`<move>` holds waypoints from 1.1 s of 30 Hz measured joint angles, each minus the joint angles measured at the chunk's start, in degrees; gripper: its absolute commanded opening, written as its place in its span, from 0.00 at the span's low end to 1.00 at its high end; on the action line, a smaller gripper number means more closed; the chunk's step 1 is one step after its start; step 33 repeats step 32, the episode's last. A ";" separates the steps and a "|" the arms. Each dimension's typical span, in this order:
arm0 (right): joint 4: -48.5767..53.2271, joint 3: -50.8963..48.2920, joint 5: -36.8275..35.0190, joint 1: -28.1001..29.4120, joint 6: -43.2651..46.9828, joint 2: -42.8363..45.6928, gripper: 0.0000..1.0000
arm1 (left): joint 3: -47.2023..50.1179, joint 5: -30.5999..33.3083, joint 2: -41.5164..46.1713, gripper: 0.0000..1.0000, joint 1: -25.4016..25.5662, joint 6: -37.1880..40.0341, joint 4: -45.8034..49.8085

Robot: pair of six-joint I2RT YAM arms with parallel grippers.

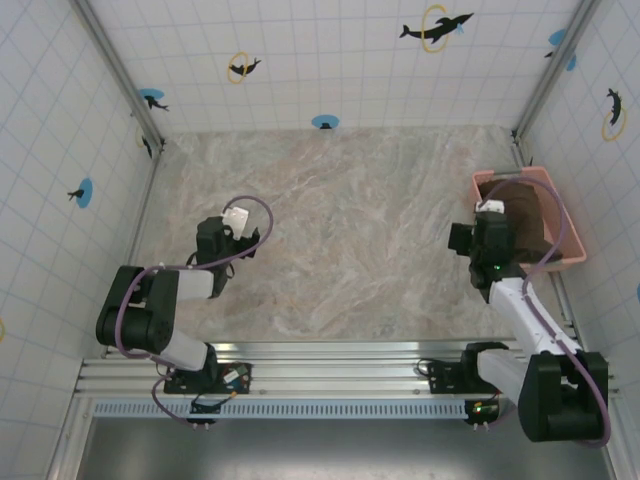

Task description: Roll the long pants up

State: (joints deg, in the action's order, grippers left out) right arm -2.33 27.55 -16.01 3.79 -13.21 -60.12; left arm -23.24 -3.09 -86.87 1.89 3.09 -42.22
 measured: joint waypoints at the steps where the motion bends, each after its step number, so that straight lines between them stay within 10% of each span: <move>1: -3.13 -1.49 -0.46 1.25 0.31 -1.20 0.97 | 0.00 0.00 0.00 0.97 0.00 0.04 -0.52; 17: -39.32 -4.92 -2.86 6.10 10.62 -26.23 0.97 | 0.00 -0.02 0.00 0.97 0.00 0.15 -2.34; 33: -42.82 -5.51 4.35 4.15 12.76 -26.71 0.97 | 0.00 -0.02 0.00 0.97 0.00 0.15 -2.34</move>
